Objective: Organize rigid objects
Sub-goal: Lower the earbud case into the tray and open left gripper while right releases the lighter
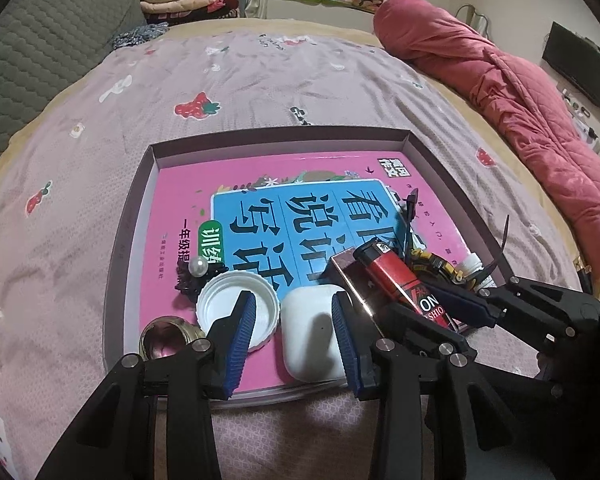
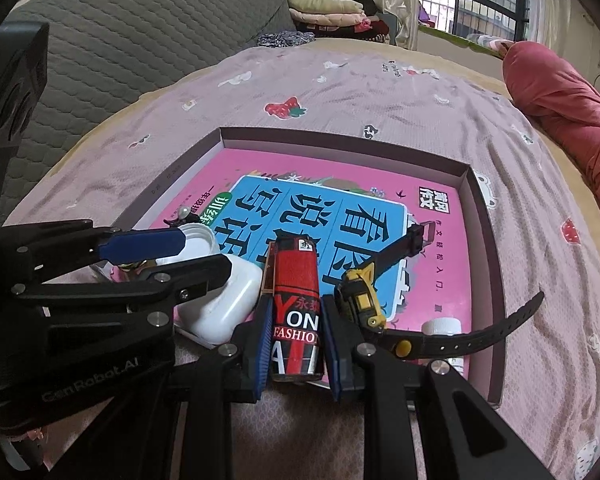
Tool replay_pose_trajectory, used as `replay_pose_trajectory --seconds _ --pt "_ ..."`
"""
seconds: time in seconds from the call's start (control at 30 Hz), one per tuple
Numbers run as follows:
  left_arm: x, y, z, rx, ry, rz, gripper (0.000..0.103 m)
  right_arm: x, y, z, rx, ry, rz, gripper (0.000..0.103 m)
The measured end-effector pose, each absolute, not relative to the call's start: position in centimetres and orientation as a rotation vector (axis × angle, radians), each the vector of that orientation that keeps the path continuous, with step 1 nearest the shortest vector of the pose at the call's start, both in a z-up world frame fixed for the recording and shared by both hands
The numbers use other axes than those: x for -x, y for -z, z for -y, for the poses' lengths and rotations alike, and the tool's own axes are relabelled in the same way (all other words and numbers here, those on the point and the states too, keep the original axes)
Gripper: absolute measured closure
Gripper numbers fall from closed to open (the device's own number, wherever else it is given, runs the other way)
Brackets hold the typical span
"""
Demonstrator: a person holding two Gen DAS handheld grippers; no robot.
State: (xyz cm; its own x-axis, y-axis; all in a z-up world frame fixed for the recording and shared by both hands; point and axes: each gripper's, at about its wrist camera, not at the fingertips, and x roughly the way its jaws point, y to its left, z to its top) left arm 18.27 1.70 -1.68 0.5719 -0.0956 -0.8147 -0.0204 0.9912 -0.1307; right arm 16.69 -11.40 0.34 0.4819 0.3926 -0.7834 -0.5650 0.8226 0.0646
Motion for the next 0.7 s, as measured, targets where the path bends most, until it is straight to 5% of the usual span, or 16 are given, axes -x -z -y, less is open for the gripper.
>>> replay_pose_trajectory --seconds 0.7 --pt "-17.75 1.35 -2.14 0.138 0.042 -0.958 0.062 -16.52 -0.37 11.78 0.177 -0.579 -0.903 0.079"
